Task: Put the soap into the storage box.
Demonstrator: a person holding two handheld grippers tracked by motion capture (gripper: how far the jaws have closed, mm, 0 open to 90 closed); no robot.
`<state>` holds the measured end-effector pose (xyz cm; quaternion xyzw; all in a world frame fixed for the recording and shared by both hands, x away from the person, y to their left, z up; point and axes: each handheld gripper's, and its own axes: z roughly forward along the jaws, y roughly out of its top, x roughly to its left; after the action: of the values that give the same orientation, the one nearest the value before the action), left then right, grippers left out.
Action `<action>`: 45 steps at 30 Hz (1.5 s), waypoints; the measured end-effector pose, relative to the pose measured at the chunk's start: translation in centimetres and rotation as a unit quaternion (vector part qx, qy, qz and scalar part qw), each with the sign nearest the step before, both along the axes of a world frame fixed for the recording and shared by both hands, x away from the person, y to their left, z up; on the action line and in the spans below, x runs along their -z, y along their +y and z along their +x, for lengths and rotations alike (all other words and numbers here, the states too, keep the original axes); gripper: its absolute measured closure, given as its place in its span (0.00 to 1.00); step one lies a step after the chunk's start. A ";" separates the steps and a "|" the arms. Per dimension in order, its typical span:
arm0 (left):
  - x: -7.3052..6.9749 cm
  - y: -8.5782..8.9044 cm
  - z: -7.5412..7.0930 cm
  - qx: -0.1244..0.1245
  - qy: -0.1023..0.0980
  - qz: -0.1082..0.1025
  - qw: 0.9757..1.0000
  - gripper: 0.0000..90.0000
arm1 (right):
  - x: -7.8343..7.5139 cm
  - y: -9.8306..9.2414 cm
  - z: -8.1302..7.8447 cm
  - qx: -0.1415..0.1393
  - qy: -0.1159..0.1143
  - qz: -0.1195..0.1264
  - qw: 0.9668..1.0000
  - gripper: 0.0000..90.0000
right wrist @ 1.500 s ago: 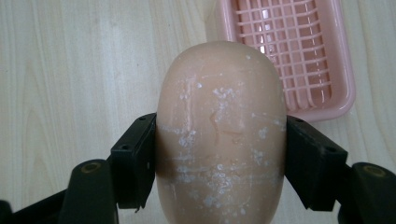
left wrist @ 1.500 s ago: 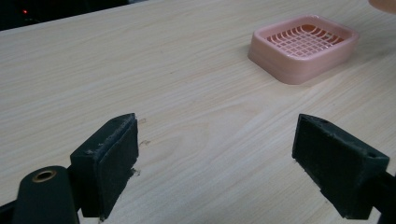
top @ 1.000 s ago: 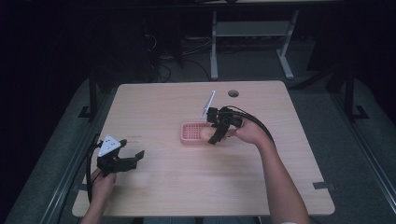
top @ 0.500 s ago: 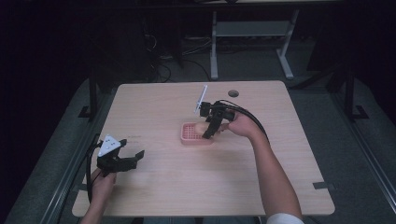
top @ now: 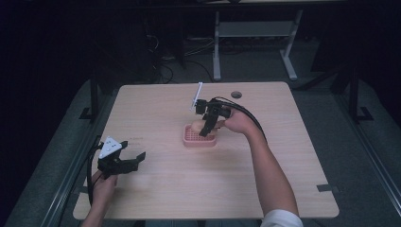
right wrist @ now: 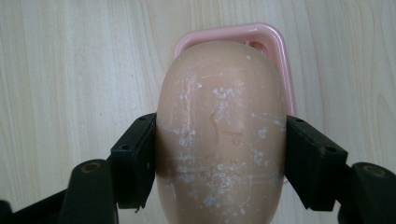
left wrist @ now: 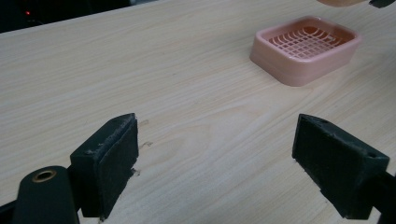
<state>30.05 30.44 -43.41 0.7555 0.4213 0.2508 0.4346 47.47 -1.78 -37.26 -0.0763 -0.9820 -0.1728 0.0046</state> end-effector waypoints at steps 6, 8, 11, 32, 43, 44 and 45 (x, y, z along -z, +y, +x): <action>0.0 0.0 0.0 0.002 -0.002 0.000 1.000 0.16 | 0.0 1.0 0.5 0.002 0.006 0.005 1.000 0.35; 0.0 0.0 0.0 0.001 -0.001 -0.001 1.000 0.16 | 0.3 1.1 0.7 0.001 0.008 0.006 1.000 0.35; 0.0 0.0 0.0 0.000 0.000 -0.002 1.000 0.16 | 1.3 1.5 1.0 -0.001 0.011 -0.015 1.000 0.35; 0.0 0.0 0.0 -0.001 -0.001 -0.002 1.000 0.16 | 3.8 2.2 1.8 0.000 0.025 -0.027 0.999 0.35; 0.0 0.1 0.0 -0.001 -0.003 -0.002 1.000 0.16 | 4.2 2.1 2.0 0.007 0.025 -0.025 0.999 0.35; 0.0 0.1 0.0 -0.001 -0.003 -0.002 1.000 0.16 | 4.2 2.1 2.0 0.007 0.025 -0.025 0.999 0.35; 0.0 0.1 0.0 -0.001 -0.003 -0.001 1.000 0.16 | 4.3 2.1 2.0 0.006 0.024 -0.026 0.999 0.35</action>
<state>30.06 30.52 -43.39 0.7539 0.4213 0.2528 0.4362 49.47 0.35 -41.51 -0.0863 -0.9853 -0.1455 0.0251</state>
